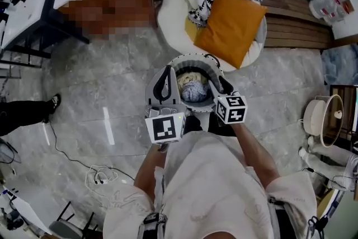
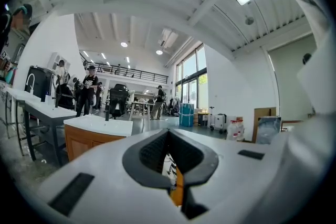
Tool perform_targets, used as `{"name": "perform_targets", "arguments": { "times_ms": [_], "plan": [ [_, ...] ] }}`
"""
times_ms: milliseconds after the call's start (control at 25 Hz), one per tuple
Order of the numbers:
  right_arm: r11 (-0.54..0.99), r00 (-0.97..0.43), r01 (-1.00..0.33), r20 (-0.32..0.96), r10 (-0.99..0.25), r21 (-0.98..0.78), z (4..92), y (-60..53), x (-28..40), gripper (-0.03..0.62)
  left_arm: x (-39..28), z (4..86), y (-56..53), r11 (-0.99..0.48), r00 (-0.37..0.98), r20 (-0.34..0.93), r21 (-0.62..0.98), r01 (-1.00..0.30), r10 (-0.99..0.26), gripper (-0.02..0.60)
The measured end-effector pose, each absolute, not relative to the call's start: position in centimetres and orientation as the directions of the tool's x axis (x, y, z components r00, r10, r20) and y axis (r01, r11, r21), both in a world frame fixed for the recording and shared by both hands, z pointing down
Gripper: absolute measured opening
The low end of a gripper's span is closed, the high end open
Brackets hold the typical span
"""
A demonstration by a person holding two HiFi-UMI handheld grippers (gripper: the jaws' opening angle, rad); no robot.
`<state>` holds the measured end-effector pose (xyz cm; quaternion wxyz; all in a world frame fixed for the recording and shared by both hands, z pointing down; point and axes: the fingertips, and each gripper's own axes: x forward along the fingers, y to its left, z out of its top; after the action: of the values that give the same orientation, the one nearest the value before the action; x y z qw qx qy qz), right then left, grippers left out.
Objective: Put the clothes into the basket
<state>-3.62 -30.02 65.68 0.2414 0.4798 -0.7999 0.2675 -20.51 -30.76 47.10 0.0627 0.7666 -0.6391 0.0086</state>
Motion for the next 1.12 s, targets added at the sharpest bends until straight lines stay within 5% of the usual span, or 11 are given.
{"name": "perform_targets", "arguments": {
  "times_ms": [400, 1120],
  "plan": [
    [0.439, -0.405, -0.898, 0.330, -0.853, 0.035, 49.1, -34.2, -0.3, 0.169, -18.3, 42.3, -31.5, -0.189, 0.190, 0.025, 0.039, -0.981, -0.982, 0.003],
    [0.434, -0.438, -0.899, -0.078, -0.895, 0.061, 31.4, -35.7, 1.8, 0.160, -17.3, 33.3, -32.0, -0.152, 0.150, -0.079, 0.026, -0.988, -0.986, 0.005]
  ]
}}
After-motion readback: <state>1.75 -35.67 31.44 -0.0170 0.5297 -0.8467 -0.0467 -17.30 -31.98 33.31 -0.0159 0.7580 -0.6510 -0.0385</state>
